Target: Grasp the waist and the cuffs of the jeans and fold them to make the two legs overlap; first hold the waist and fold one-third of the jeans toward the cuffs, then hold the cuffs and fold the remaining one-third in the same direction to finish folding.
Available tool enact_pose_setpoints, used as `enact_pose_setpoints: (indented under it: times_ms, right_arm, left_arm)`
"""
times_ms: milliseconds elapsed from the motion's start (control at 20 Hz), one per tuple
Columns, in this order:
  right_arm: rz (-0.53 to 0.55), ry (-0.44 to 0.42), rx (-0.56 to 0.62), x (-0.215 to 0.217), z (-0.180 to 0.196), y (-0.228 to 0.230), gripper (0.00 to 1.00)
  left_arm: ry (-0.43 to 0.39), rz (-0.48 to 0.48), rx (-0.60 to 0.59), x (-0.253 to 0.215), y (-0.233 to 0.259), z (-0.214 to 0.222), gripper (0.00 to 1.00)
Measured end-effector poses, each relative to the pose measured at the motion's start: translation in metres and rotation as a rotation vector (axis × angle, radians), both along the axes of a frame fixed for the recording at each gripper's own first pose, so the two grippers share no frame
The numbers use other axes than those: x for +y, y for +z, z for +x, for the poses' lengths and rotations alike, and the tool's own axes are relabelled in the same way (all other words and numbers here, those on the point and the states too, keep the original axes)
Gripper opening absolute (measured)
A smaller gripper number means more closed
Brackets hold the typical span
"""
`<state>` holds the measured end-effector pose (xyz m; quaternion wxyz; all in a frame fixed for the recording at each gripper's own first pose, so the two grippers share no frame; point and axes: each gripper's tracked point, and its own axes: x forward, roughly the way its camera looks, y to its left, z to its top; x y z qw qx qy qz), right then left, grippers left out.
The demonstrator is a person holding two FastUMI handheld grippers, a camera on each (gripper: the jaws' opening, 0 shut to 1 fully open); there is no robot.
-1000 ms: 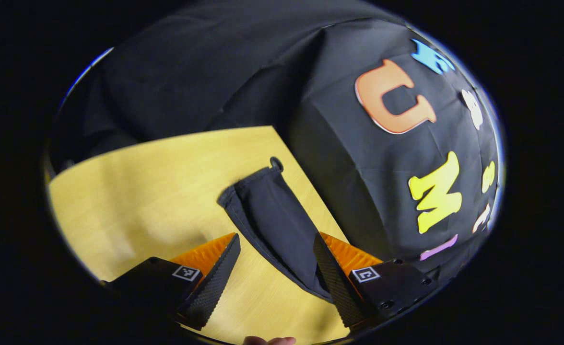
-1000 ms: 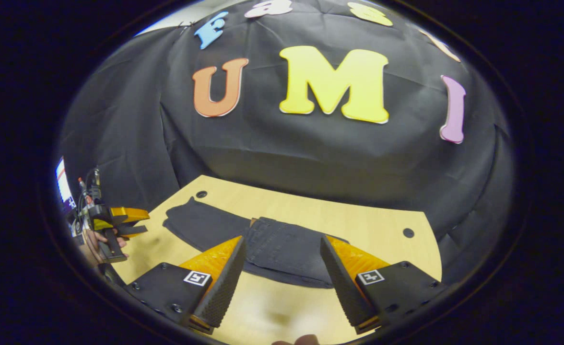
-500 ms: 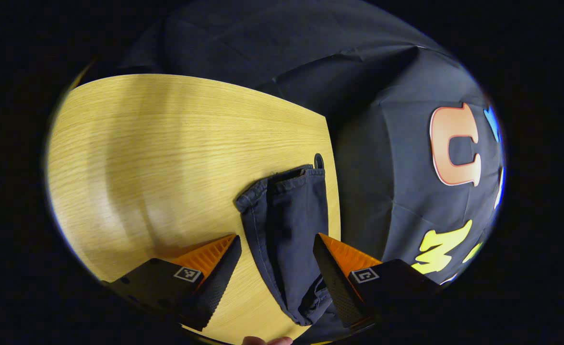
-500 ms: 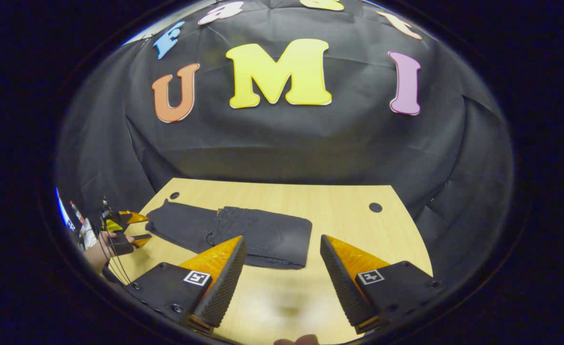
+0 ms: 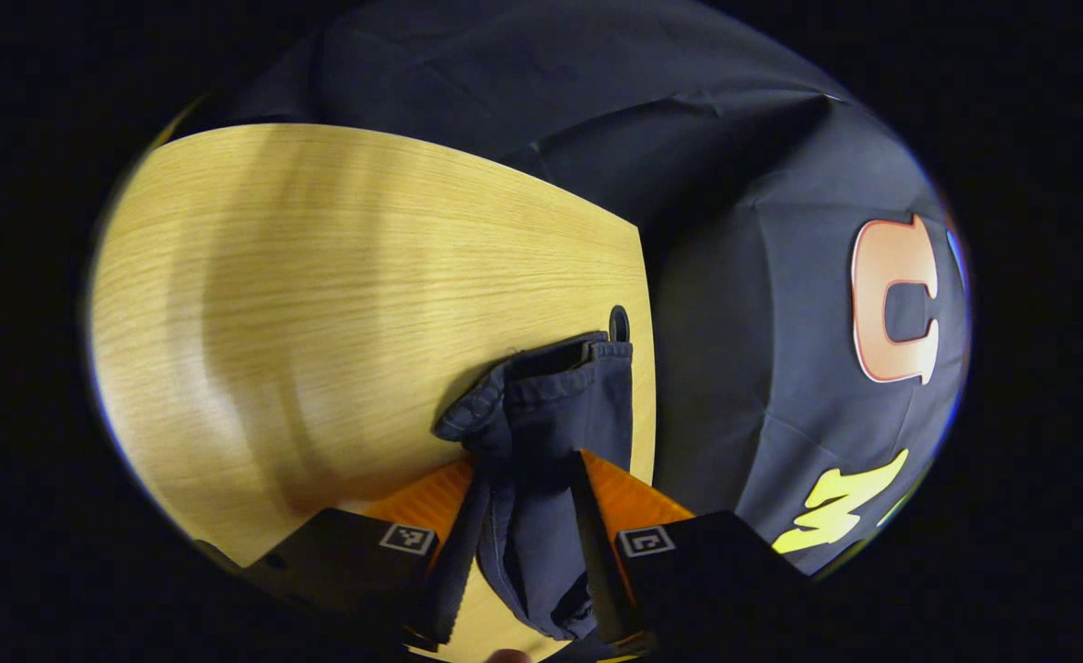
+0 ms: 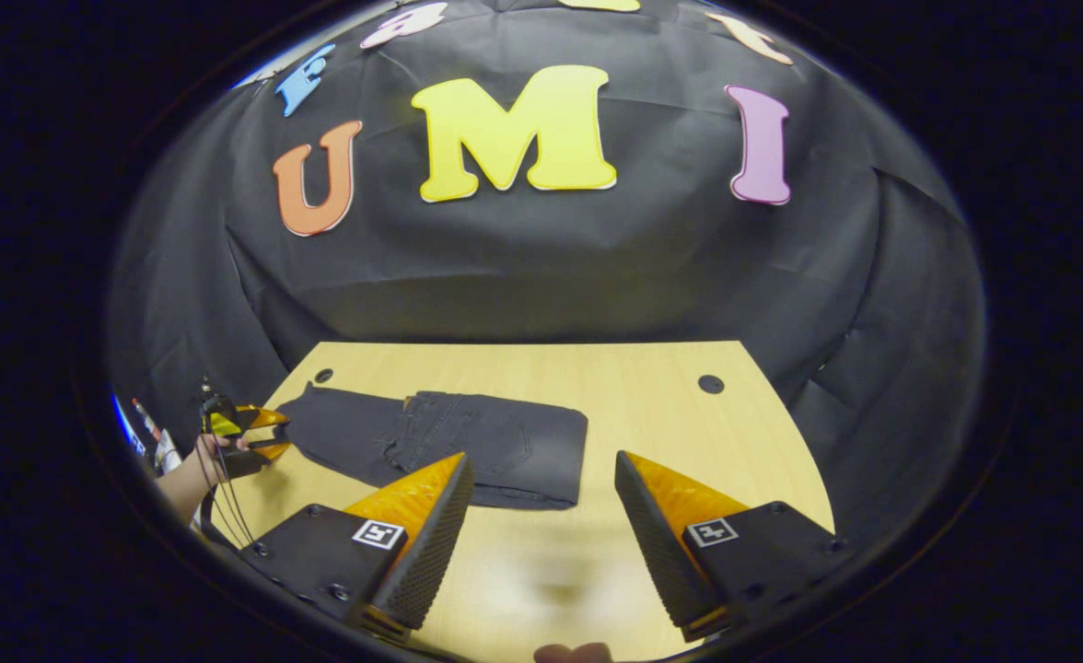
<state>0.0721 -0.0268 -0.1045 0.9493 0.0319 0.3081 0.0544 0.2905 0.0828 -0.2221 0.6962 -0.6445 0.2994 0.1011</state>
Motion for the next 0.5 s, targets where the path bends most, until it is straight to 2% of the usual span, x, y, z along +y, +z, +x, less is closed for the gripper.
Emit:
enact_pose_setpoints:
  times_ms: [150, 250, 350, 400, 450, 500]
  right_arm:
    - [-0.005, -0.009, -0.004, -0.008, -0.011, 0.0, 0.92]
    - [0.001, -0.025, -0.006, -0.014, -0.017, -0.001, 0.95]
    - [0.005, -0.047, -0.01, -0.025, -0.024, -0.002, 0.95]
    - [0.002, -0.06, -0.016, -0.033, -0.028, 0.0, 0.92]
    - [0.009, -0.07, -0.022, -0.039, -0.033, 0.002, 0.95]
    - [0.013, -0.08, -0.032, -0.045, -0.038, 0.004, 0.92]
  left_arm:
    - [0.004, -0.003, -0.017, -0.002, 0.003, 0.003, 0.35]
    - [-0.014, 0.044, -0.051, -0.005, 0.015, 0.004, 0.19]
    - [-0.038, 0.083, -0.135, -0.01, 0.047, 0.007, 0.13]
    - [-0.057, 0.12, -0.171, -0.016, 0.063, 0.009, 0.12]
    - [-0.087, 0.166, -0.202, -0.025, 0.077, 0.012, 0.11]
    - [-0.118, 0.211, -0.231, -0.032, 0.09, 0.011, 0.11]
